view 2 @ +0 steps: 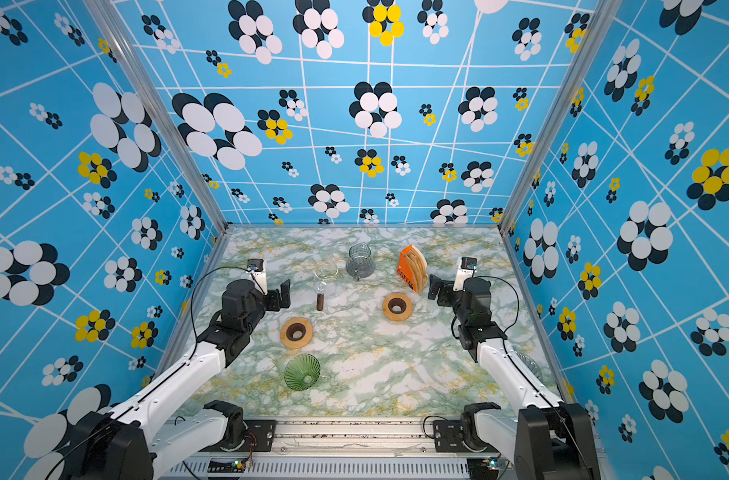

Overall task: Place the coffee filter in the dripper
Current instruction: 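Extend left gripper toward the glass server while right gripper reaches toward the filter box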

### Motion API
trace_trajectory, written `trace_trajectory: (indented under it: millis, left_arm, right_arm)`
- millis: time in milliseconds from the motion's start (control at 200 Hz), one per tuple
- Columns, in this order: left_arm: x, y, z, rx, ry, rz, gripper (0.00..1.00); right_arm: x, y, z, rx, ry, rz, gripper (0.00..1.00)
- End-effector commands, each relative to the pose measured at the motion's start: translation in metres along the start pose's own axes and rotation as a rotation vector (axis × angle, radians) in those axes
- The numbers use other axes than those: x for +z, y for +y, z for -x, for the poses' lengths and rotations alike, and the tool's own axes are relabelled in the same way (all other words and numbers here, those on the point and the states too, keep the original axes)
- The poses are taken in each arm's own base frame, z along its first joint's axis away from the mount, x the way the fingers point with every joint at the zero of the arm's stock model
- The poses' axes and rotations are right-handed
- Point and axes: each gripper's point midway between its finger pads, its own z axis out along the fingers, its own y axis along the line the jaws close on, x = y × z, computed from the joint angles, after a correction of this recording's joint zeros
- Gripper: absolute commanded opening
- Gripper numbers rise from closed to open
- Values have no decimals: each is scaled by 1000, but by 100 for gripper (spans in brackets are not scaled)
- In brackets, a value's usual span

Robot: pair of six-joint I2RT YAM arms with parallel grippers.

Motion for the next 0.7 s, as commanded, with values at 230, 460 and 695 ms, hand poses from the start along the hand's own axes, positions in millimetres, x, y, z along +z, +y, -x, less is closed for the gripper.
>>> trace_trajectory:
  millis: [230,460,695]
  left_arm:
    - [-37,-49,-23,-78,205,-166,99]
    - [-29,-73,-28,-162,278,-238,100]
    - [-14,-99,-28,-145,321,-276,93]
  right_arm:
    - [-30,62,-35,124,209,124,99]
    - [-46,94,-44,134,240,159,99]
    - [-48,103,-51,112,261,166,99]
